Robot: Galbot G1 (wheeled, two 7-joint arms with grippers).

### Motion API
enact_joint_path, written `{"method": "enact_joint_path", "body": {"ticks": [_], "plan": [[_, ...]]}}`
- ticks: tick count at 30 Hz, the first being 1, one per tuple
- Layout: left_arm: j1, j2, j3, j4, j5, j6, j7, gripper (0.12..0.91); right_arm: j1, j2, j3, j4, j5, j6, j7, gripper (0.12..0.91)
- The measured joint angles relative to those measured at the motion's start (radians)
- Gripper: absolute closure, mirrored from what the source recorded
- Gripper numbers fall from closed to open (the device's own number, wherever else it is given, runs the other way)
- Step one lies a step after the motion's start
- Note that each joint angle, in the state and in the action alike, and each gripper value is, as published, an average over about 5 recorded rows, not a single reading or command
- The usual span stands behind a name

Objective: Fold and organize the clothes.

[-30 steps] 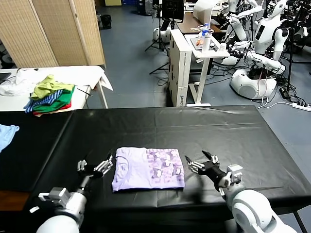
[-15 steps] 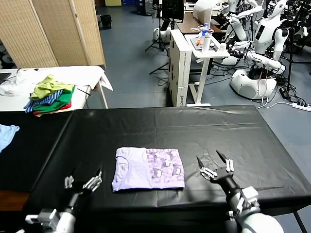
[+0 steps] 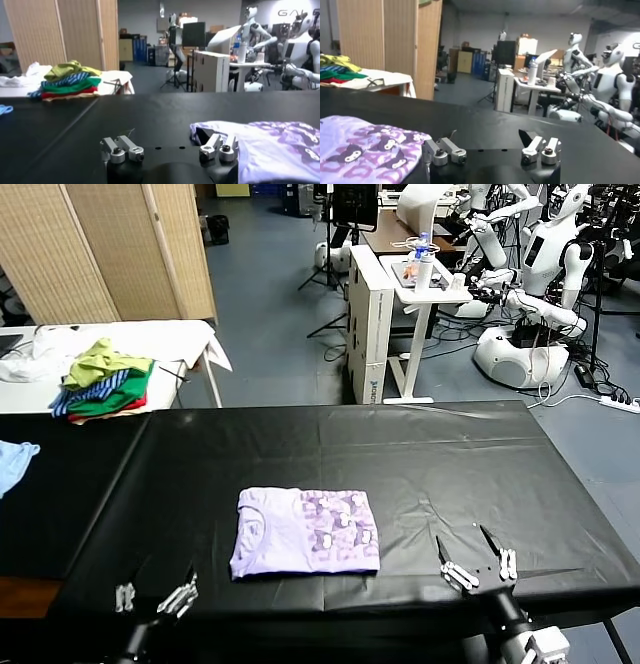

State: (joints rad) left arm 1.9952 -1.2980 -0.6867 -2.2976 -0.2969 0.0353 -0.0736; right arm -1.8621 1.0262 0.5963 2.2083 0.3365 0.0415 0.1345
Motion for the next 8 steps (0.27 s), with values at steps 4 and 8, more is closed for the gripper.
{"method": "enact_joint_path", "body": {"ticks": [4,8], "plan": [[0.007,-0.002,-0.002,-0.001,0.0,0.001,0.001,0.123,-0.023,0.002,0.006,0.002,0.0,0.0,-0.001,0.118],[0.01,-0.004,-0.002,0.0,0.0,0.001,0.002,0.123,-0.035,0.002,0.007,0.004,-0.001,-0.001,-0.001,0.118]]}}
